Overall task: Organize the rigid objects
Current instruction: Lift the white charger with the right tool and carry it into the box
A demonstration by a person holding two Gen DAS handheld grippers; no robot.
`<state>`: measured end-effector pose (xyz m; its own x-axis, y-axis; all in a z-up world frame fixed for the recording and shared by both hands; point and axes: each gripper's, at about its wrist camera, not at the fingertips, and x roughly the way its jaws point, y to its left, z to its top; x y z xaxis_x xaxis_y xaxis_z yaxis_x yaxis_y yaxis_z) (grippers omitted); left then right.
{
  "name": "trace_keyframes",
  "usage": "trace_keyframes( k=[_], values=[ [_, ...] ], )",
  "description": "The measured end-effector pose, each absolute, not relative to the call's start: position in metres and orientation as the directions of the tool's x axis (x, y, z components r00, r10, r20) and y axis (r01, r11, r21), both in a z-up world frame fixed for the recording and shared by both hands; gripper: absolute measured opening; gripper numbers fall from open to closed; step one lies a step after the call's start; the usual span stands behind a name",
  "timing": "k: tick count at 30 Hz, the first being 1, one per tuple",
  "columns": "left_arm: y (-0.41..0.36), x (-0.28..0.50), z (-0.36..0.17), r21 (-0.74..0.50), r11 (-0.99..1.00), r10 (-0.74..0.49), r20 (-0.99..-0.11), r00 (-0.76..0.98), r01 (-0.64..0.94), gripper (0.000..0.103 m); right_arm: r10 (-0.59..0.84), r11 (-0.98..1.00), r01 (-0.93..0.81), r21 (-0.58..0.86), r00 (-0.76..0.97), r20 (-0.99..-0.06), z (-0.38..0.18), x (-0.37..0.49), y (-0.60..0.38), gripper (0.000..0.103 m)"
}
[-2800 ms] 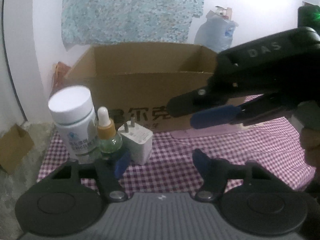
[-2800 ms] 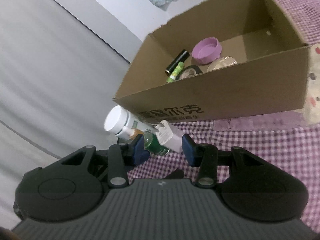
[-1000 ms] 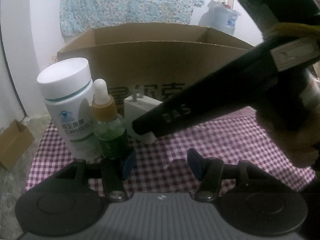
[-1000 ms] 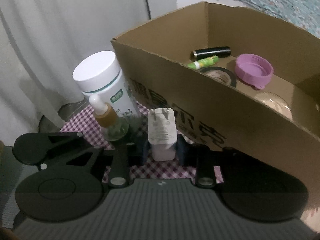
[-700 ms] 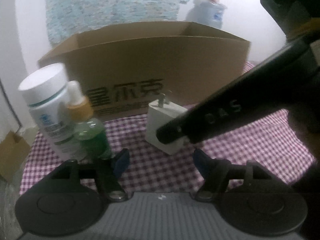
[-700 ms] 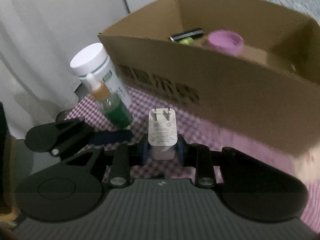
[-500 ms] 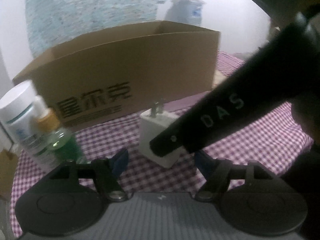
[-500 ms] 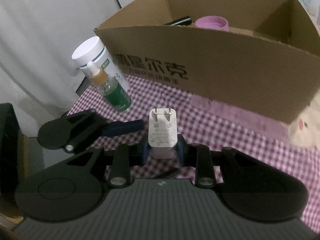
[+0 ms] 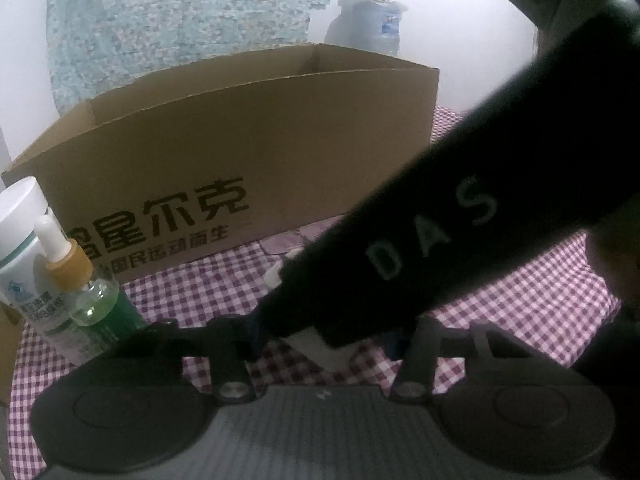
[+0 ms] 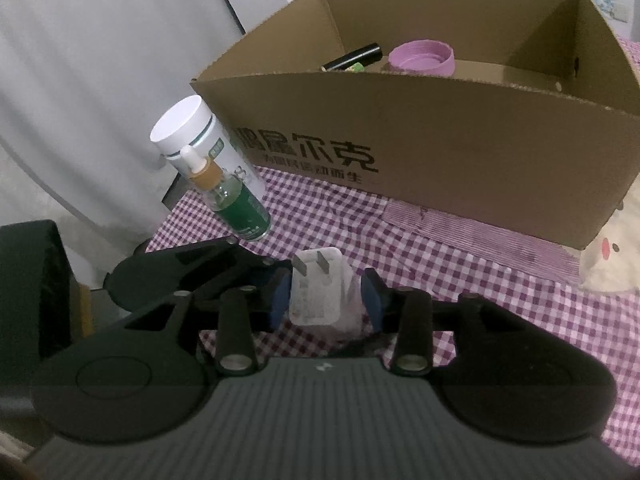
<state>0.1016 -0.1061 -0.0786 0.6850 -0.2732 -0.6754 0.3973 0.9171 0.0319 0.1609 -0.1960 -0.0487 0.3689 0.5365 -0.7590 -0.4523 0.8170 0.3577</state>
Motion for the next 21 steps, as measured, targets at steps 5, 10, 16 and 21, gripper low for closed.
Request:
trace_keyframes(
  k=[5, 10, 16, 21],
  values=[
    [-0.101, 0.105, -0.077, 0.015, 0.927, -0.268, -0.674, 0.688, 0.376, 0.047, 0.545, 0.814, -0.441, 0.378, 0.356, -0.759, -0.051, 0.164, -0.197, 0.038],
    [-0.104, 0.104, -0.076, 0.004, 0.928, -0.272, -0.677, 0.684, 0.373, 0.046, 0.528, 0.822, -0.445, 0.356, 0.359, -0.770, -0.051, 0.159, -0.193, 0.033],
    [-0.109, 0.104, -0.051, 0.024, 0.928, -0.270, -0.646, 0.714, 0.373, 0.047, 0.527, 0.829, -0.441, 0.344, 0.406, -0.747, -0.029, 0.150, -0.200, 0.033],
    [-0.118, 0.120, -0.006, 0.054, 0.925, -0.274, -0.590, 0.759, 0.376, 0.047, 0.530, 0.831, -0.461, 0.311, 0.487, -0.694, 0.015, 0.150, -0.211, 0.033]
  ],
)
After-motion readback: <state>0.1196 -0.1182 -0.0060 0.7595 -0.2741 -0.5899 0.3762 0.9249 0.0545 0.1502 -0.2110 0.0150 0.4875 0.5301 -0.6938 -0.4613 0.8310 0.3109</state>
